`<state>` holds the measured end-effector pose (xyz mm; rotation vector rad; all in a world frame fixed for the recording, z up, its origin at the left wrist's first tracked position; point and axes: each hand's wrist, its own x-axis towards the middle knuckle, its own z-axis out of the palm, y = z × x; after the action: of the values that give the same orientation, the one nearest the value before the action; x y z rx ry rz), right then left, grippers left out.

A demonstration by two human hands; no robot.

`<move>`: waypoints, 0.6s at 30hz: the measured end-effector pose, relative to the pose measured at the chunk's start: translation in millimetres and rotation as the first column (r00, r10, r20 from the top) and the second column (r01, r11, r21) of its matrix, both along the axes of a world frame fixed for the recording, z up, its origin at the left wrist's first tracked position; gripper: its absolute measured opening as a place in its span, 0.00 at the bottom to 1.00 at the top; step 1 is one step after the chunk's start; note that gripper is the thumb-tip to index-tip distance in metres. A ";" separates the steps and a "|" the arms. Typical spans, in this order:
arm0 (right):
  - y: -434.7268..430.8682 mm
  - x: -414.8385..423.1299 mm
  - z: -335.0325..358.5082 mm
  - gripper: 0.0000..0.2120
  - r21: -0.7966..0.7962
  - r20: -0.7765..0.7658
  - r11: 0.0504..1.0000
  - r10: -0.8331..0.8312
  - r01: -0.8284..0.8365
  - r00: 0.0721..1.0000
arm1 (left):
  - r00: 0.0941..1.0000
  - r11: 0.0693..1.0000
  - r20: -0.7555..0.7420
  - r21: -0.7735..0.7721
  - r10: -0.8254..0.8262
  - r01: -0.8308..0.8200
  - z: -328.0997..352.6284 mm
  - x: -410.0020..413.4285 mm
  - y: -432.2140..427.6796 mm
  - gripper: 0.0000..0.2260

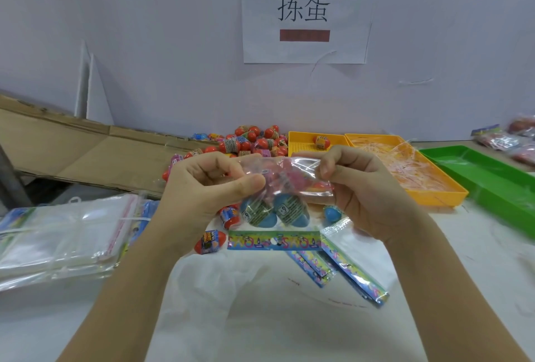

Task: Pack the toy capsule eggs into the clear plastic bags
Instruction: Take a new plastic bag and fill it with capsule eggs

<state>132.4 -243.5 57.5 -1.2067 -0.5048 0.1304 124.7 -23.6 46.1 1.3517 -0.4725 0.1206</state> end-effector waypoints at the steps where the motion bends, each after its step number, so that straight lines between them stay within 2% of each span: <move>1: 0.0 -0.6 0.5 0.08 -0.004 0.002 1.000 0.001 -0.001 1.000 | 1.000 1.000 -0.005 0.000 0.003 -0.003 -0.3 0.4 0.6 0.16; 5: -0.6 -1.1 0.1 0.12 -0.014 0.005 1.000 -0.003 0.003 1.000 | 0.999 0.999 -0.041 -0.036 -0.029 0.028 0.8 0.6 2.5 0.18; 9: -0.5 -1.9 1.1 0.09 -0.012 0.009 1.000 -0.001 0.001 1.000 | 0.994 0.992 -0.100 -0.120 -0.040 0.028 1.5 0.0 2.6 0.22; 11: -0.7 -1.6 0.9 0.08 -0.019 0.002 1.000 -0.004 0.004 1.000 | 0.991 0.995 -0.126 -0.099 -0.034 0.021 1.6 0.9 3.5 0.26; 14: -0.8 -1.9 1.2 0.11 -0.022 0.004 1.000 -0.017 0.017 1.000 | 0.987 0.998 -0.148 -0.013 -0.062 0.061 1.5 0.5 1.7 0.30; 18: -0.8 -3.7 3.7 0.11 0.008 0.012 1.000 -0.011 0.011 1.000 | 0.983 0.997 -0.164 0.001 -0.079 0.081 -0.9 2.9 1.9 0.25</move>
<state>128.7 -244.2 61.1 -1.2024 -0.5085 0.1119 127.6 -21.7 45.2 1.3362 -0.3882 -0.0585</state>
